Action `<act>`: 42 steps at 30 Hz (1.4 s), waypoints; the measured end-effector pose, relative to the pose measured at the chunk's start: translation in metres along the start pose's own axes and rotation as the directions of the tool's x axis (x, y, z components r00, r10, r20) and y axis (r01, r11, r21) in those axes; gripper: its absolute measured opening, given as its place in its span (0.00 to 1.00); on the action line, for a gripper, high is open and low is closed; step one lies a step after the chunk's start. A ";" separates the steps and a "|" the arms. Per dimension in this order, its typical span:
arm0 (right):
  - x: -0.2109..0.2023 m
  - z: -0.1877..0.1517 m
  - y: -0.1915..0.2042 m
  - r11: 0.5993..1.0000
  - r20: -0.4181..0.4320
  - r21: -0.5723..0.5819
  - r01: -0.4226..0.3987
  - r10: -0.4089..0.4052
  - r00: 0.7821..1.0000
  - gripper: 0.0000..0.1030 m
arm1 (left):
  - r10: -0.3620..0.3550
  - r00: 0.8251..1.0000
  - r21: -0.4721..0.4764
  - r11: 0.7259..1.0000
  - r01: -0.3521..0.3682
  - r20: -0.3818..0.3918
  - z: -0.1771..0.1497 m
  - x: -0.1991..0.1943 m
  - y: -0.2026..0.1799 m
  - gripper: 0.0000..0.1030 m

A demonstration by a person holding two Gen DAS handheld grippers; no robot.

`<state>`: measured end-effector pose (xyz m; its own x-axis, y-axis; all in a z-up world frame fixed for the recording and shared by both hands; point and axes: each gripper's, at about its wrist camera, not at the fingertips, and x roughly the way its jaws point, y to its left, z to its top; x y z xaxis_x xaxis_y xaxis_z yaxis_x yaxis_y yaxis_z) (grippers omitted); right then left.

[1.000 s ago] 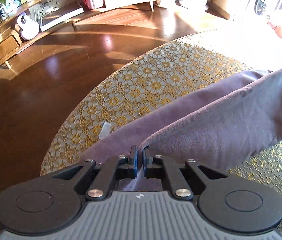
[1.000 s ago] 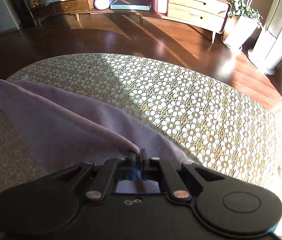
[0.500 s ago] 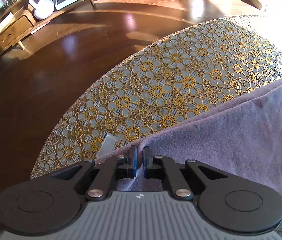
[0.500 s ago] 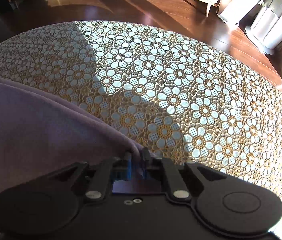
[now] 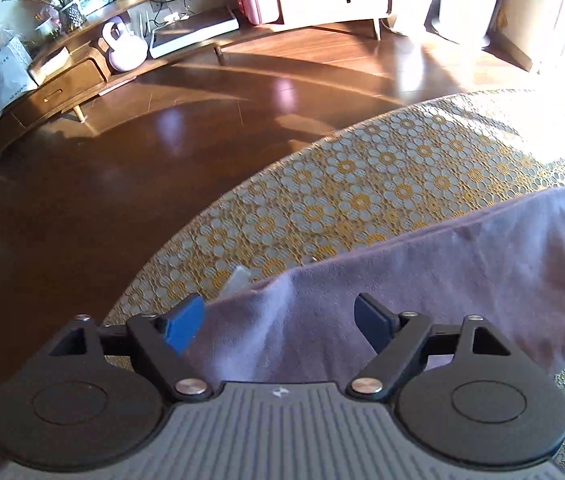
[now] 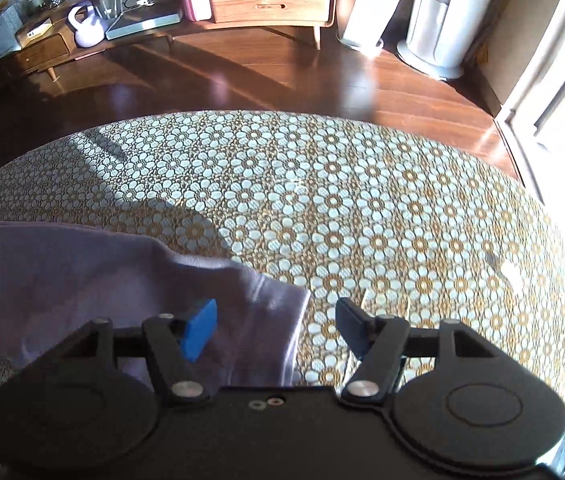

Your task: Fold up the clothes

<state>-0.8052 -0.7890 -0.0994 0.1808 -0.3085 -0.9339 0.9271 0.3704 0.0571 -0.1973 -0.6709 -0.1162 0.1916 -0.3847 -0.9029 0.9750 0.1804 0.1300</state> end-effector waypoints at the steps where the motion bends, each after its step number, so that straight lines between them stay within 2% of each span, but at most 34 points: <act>1: 0.000 -0.007 -0.004 1.000 -0.018 0.008 -0.001 0.001 1.000 1.00 | -0.021 1.000 0.006 1.000 0.021 -0.021 -0.004 0.003 -0.007 0.81; 4: 0.011 -0.023 -0.005 0.997 -0.049 0.035 -0.071 0.073 0.996 1.00 | -0.089 0.993 0.015 0.996 0.090 -0.084 -0.013 0.016 -0.030 0.81; 6: 0.024 -0.028 -0.002 0.996 -0.058 0.041 -0.082 0.085 0.995 1.00 | -0.104 0.989 0.028 0.994 0.108 -0.109 -0.013 0.027 -0.046 0.81; 9: 0.048 -0.031 0.003 0.996 -0.077 0.025 -0.084 0.085 0.993 1.00 | -0.083 0.986 0.052 0.994 0.091 -0.145 -0.011 0.045 -0.066 0.81; 14: 0.078 -0.030 0.017 0.983 -0.144 -0.071 -0.171 0.159 0.977 1.00 | -0.019 0.974 0.100 0.994 0.043 -0.227 -0.011 0.074 -0.076 0.81; 16: 0.082 -0.033 0.025 0.959 -0.203 -0.165 -0.229 0.194 0.960 1.00 | -0.007 0.974 0.100 0.995 0.030 -0.224 -0.011 0.078 -0.075 0.88; 18: 0.086 -0.034 0.034 0.923 -0.291 -0.255 -0.287 0.210 0.933 1.00 | 0.007 0.975 0.101 0.995 0.017 -0.224 -0.011 0.079 -0.073 0.96; 21: 0.093 -0.032 0.038 0.884 -0.377 -0.315 -0.346 0.218 0.900 1.00 | 0.019 0.973 0.118 0.993 0.009 -0.229 -0.011 0.080 -0.074 1.00; 22: 0.090 -0.032 0.034 0.880 -0.386 -0.321 -0.351 0.217 0.897 1.00 | 0.020 0.973 0.127 0.992 0.010 -0.232 -0.010 0.080 -0.075 1.00; 28: 0.061 -0.033 0.002 0.872 -0.411 -0.344 -0.348 0.194 0.891 1.00 | 0.024 0.968 0.180 0.983 0.022 -0.249 -0.009 0.078 -0.084 1.00; 30: 0.056 -0.040 -0.013 0.885 -0.424 -0.347 -0.310 0.147 0.894 1.00 | 0.008 0.965 0.192 0.980 0.045 -0.264 -0.014 0.075 -0.088 1.00; 33: 0.060 -0.056 -0.037 0.912 -0.461 -0.330 -0.245 0.071 0.885 1.00 | -0.014 0.966 0.209 0.975 0.070 -0.258 -0.023 0.069 -0.099 1.00; 36: 0.062 -0.066 -0.050 0.936 -0.474 -0.287 -0.201 0.043 0.880 1.00 | -0.020 0.974 0.220 0.973 0.071 -0.228 -0.027 0.060 -0.106 1.00; 42: 0.019 -0.052 -0.043 0.936 -0.341 -0.322 -0.139 0.023 0.940 1.00 | 0.006 0.991 0.248 0.968 0.027 -0.130 -0.018 0.040 -0.086 1.00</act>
<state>-0.8587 -0.7653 -0.1379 0.0790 0.0168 -0.9967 0.7371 0.6722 0.0697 -0.2754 -0.6851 -0.1705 0.1807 -0.2625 -0.9479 0.9773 -0.0604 0.2030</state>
